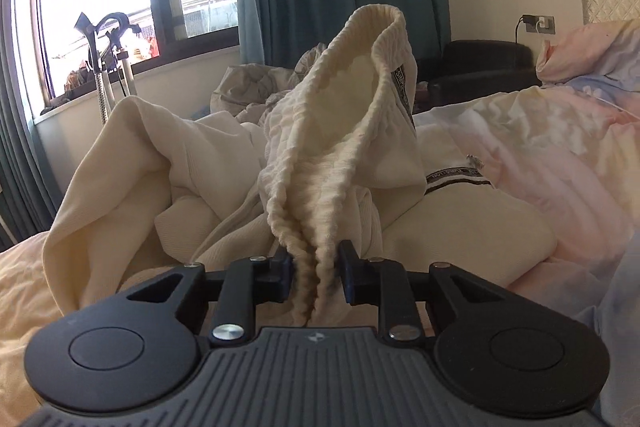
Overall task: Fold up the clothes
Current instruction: 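Reach the left gripper to the sweatpants waistband and close on it, then lift the waistband with the left gripper and pull it across the bed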
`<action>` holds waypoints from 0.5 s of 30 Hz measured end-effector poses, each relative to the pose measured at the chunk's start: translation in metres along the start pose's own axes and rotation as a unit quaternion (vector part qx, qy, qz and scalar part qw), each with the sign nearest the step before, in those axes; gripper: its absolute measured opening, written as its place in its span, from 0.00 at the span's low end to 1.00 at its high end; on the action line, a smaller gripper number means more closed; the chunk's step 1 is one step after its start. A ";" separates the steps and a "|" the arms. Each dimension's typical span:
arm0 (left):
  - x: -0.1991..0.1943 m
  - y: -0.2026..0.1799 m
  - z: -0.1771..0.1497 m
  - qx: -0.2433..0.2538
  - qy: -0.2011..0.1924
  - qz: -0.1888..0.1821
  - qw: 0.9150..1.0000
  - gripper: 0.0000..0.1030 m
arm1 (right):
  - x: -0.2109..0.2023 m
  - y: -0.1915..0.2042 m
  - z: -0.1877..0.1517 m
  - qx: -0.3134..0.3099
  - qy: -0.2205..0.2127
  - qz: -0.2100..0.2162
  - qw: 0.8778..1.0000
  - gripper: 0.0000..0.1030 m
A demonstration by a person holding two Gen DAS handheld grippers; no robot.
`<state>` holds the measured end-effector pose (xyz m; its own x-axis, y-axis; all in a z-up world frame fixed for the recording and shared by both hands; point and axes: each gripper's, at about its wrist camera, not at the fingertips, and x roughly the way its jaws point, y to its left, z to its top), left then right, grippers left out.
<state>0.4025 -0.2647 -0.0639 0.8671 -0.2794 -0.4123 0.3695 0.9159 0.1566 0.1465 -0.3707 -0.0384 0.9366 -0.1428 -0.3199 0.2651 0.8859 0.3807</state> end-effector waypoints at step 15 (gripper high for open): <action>-0.197 0.089 0.119 -0.094 -0.113 -0.057 0.987 0.16 | -0.007 0.024 -0.012 -0.064 -0.012 0.005 0.998 1.00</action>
<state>0.3045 -0.1627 0.1376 0.8836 -0.4220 -0.2028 0.4193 0.9060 -0.0583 0.1439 -0.3436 -0.0374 0.9447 -0.1421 -0.2955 0.2254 0.9360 0.2703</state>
